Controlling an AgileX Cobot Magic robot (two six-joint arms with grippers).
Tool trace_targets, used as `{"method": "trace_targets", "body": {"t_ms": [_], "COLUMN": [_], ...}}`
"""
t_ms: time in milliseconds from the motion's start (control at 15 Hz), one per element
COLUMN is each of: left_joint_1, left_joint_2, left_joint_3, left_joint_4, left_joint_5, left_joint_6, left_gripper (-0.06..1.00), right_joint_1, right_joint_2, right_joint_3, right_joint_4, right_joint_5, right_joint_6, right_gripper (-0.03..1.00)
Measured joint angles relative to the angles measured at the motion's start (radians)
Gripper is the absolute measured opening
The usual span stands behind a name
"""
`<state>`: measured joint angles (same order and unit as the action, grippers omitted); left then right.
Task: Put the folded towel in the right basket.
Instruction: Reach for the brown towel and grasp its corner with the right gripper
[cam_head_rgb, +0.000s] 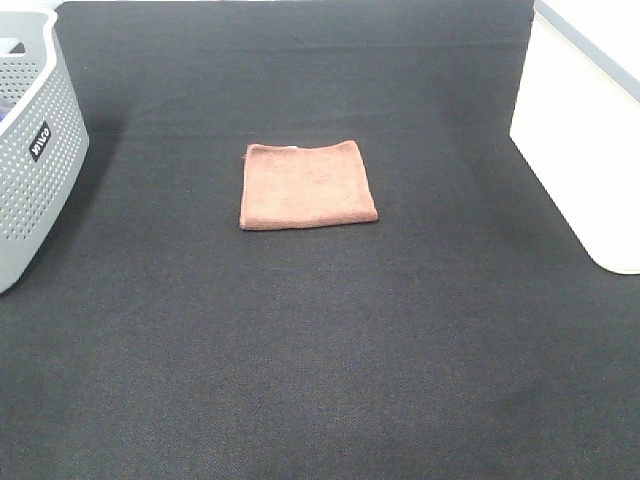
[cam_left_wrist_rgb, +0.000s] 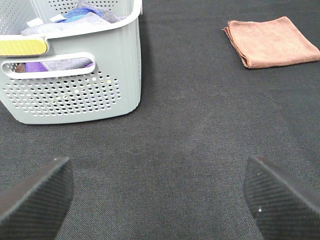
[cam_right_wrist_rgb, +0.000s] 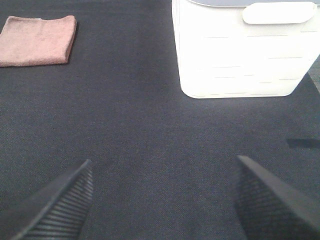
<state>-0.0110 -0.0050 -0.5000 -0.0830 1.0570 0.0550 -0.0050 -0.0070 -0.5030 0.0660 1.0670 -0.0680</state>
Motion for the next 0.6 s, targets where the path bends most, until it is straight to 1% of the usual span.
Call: {"method": "trace_targets", "body": {"t_ms": [600], "left_joint_1": [0.000], "left_joint_2": [0.000], "left_joint_3": [0.000], "left_joint_4": [0.000], "left_joint_5": [0.000], "left_joint_6": [0.000], "left_gripper": [0.87], "right_joint_1": [0.000], "right_joint_2": [0.000], "right_joint_3": [0.000], "right_joint_4": [0.000], "right_joint_5": [0.000], "right_joint_6": [0.000], "right_gripper": [0.72]}}
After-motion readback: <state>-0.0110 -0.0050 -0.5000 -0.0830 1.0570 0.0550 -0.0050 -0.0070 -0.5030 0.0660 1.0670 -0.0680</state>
